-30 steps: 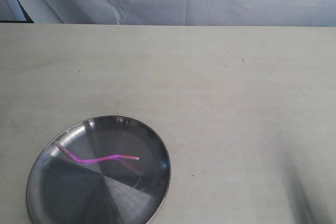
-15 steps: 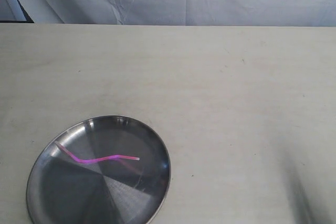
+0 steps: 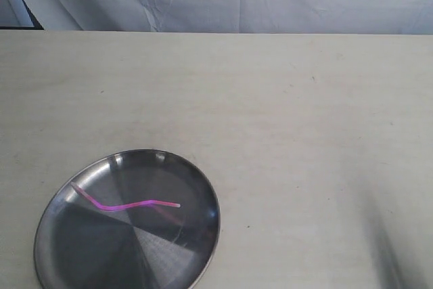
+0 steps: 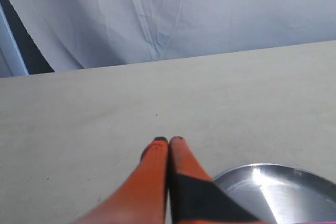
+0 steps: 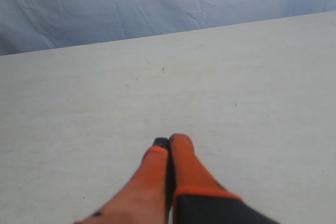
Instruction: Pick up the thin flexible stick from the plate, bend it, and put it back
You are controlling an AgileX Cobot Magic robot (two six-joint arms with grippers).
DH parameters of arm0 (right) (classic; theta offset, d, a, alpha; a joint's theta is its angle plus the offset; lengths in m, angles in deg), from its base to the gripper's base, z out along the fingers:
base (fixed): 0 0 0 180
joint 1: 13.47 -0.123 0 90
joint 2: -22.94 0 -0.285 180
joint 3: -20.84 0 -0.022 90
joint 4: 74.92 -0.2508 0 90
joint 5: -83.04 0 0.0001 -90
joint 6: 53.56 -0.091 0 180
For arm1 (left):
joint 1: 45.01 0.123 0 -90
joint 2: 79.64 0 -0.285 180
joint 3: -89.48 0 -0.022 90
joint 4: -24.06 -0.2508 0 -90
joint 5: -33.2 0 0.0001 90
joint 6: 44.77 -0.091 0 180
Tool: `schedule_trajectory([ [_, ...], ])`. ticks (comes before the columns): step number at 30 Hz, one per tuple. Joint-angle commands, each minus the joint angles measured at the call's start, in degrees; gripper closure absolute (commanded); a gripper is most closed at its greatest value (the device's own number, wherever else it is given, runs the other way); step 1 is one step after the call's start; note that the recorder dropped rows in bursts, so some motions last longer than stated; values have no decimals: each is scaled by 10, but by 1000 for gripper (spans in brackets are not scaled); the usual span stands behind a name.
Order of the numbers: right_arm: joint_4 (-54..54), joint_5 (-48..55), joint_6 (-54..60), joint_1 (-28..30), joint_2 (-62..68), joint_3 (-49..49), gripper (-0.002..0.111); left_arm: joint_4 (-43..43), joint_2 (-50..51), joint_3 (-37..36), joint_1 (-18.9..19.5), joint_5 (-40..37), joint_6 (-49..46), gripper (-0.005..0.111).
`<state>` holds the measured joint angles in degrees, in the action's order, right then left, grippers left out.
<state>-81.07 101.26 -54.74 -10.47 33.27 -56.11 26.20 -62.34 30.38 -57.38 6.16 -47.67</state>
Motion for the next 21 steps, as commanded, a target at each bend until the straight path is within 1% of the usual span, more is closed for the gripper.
schedule_trajectory([
  [1, 1, -8, 2, 3, -4, -3, 108, 39, -47, -63, 26, 24, -10, 107],
  [5, 1, -8, 2, 3, -4, -3, 108, 48, -70, -102, 27, 44, -10, 107],
  [8, 1, -8, 2, 3, -4, -3, 108, 49, -95, -145, 27, 84, -10, 107],
  [11, 1, -8, 2, 3, -4, -3, 108, 49, -95, -179, 27, 90, -10, 107],
  [14, 1, -8, 2, 3, -4, -3, 108, 48, -95, -181, 27, 109, -4, 107],
  [21, 1, -8, 2, 3, -4, -3, 108, 48, -95, -181, 27, 109, -4, 107],
])
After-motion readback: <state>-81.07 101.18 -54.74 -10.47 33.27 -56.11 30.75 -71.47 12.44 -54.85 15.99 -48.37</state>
